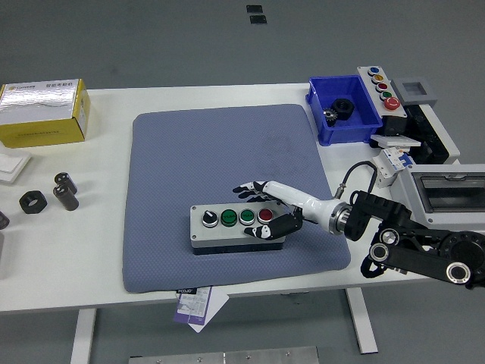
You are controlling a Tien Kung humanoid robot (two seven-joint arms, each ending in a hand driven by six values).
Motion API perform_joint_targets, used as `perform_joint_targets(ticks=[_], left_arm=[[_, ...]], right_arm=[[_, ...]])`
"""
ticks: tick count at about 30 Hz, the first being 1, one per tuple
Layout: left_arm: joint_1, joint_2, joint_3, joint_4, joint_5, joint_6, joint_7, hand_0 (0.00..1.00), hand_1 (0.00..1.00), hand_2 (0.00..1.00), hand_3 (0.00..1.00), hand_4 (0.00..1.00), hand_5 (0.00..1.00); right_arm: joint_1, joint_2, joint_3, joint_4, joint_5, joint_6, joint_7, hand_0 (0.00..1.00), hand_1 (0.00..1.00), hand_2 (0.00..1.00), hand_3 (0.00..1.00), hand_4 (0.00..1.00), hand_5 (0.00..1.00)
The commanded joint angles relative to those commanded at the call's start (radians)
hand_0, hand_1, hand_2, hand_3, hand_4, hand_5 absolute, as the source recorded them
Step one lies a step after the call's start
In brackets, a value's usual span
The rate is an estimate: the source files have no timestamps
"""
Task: Pick up the button,place it on the desk,press the button,press the button
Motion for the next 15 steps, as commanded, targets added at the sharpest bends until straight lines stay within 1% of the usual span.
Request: perform_joint_targets(ticks=[2,5,7,9,10,11,12,13,15], left_arm=[[0.000,0.000,0.002,0.000,-0.002,0.000,-0.001,0.724,0.703,0.624,0.621,0.721,0.224],[0.000,-0.001,0.005,0.000,-0.006,0.000,-0.002,0.724,0.703,0.624,0.621,0.721,0.224],[0.000,-0.001,0.007,0.000,-0.009,0.000,-0.003,0.724,0.703,0.624,0.620,0.721,0.225],[0.001,-0.002,0.009,0.000,-0.012,0.000,-0.003,0.724,0.703,0.624,0.620,0.721,0.225],[0.002,-0.002,0.009,0.000,-0.013,0.000,-0.004,0.724,0.703,0.624,0.620,0.721,0.225],[0.003,-0.002,0.010,0.000,-0.014,0.001,-0.003,0.724,0.703,0.624,0.620,0.721,0.225],[0.004,-0.002,0.009,0.000,-0.015,0.001,-0.003,0.724,0.703,0.624,0.620,0.721,0.225],[0.005,-0.002,0.009,0.000,-0.015,0.001,-0.003,0.723,0.702,0.624,0.620,0.720,0.224],[0.007,-0.002,0.008,-0.001,-0.015,0.001,-0.002,0.723,0.702,0.624,0.620,0.720,0.224]], right_arm=[[-0.003,-0.006,0.016,0.003,0.040,0.019,0.007,0.894,0.846,0.877,0.910,0.355,0.078],[-0.011,-0.019,0.047,0.014,0.062,0.020,0.013,0.894,0.846,0.877,0.910,0.355,0.078],[-0.018,-0.037,0.079,0.038,0.037,0.002,0.005,0.898,0.849,0.878,0.915,0.368,0.089],[-0.023,-0.064,0.118,0.076,-0.002,-0.021,-0.020,0.898,0.849,0.878,0.915,0.368,0.089],[-0.025,-0.084,0.144,0.101,-0.027,-0.030,-0.043,0.898,0.849,0.878,0.915,0.368,0.089],[-0.025,-0.102,0.166,0.124,-0.048,-0.018,-0.063,0.898,0.849,0.878,0.915,0.368,0.089],[-0.021,-0.124,0.193,0.152,-0.073,0.005,-0.087,0.898,0.849,0.878,0.915,0.368,0.089],[-0.017,-0.143,0.217,0.176,-0.091,0.027,-0.107,0.906,0.855,0.880,0.915,0.390,0.097],[-0.001,-0.187,0.277,0.232,-0.083,0.102,-0.158,0.906,0.855,0.880,0.915,0.390,0.097]])
